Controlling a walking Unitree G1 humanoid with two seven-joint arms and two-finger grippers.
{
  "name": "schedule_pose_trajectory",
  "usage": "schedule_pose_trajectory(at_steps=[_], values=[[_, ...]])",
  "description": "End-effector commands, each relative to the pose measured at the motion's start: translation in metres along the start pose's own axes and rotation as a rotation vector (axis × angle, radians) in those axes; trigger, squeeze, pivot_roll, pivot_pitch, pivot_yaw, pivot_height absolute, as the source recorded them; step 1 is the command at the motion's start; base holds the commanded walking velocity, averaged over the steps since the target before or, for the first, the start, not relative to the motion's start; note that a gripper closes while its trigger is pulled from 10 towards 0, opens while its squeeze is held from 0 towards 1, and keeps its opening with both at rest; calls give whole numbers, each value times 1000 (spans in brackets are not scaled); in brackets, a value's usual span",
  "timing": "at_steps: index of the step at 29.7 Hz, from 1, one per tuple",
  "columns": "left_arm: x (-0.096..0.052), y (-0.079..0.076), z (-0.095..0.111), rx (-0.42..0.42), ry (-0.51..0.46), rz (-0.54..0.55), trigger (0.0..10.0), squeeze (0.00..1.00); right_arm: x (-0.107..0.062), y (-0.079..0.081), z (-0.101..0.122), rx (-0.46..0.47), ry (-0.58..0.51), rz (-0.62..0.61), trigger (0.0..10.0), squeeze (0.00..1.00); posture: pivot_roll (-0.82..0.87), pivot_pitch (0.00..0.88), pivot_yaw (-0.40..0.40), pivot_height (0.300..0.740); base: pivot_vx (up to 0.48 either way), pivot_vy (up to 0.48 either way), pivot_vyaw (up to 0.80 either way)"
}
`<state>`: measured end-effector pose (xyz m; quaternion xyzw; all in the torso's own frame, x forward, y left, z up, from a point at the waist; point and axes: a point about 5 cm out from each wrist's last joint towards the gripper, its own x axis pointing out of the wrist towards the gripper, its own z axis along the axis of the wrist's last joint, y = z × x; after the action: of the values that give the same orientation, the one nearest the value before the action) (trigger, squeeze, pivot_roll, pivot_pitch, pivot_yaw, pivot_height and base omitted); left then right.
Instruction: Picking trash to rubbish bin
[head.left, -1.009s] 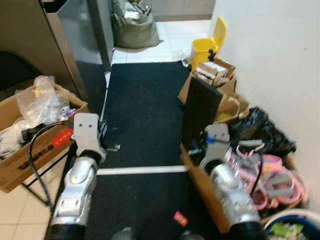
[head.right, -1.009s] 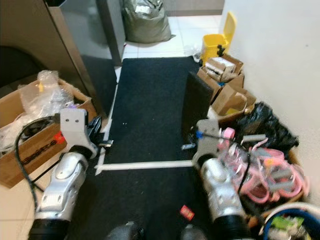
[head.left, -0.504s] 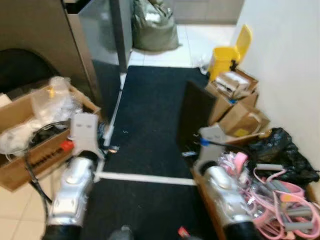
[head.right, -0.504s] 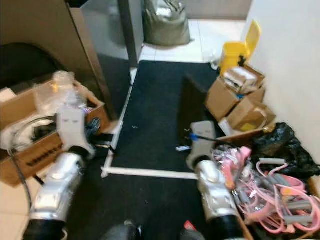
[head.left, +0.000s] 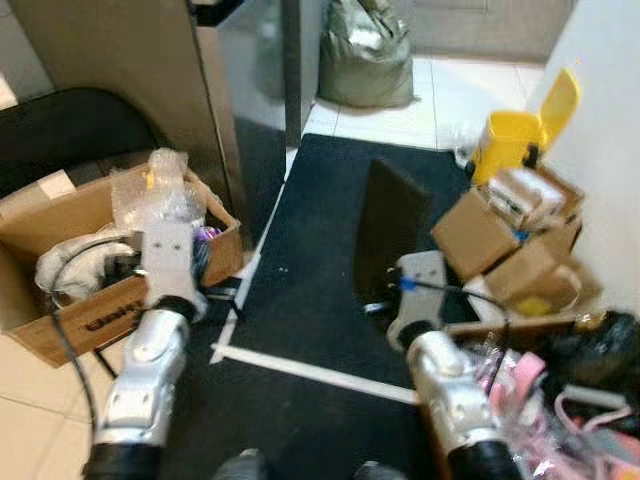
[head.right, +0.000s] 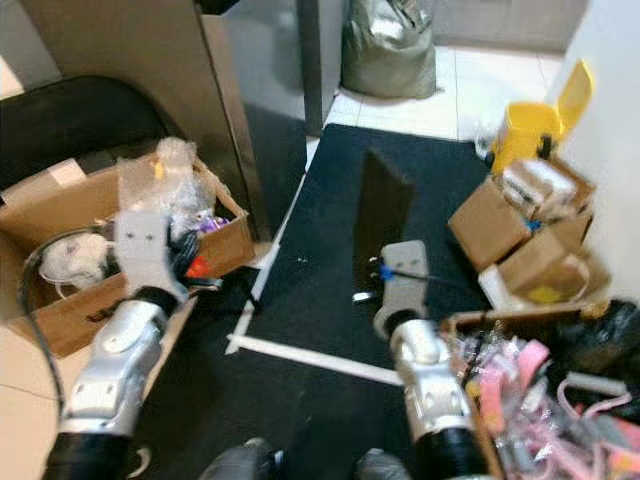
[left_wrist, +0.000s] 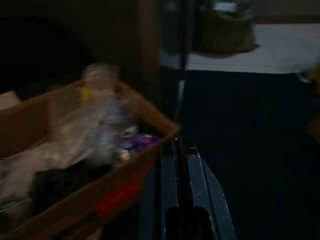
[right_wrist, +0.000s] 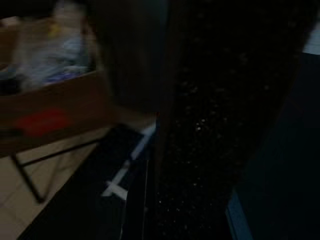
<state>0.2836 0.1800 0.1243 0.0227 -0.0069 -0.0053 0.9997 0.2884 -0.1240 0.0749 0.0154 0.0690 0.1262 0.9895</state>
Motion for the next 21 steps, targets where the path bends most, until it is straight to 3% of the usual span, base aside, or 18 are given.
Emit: schedule_pose_trajectory(at_steps=[1,21], values=[[-2,0,-4,14,23,-3,10000,0,-2,-5,-3,-4,9,-14,10000,0,30,68,27,740,240,0,431],[-1,1,-3,15,22,-1,10000,0,-1,-5,-3,-5,7,-13,10000,0,32,67,25,740,36,0,433]])
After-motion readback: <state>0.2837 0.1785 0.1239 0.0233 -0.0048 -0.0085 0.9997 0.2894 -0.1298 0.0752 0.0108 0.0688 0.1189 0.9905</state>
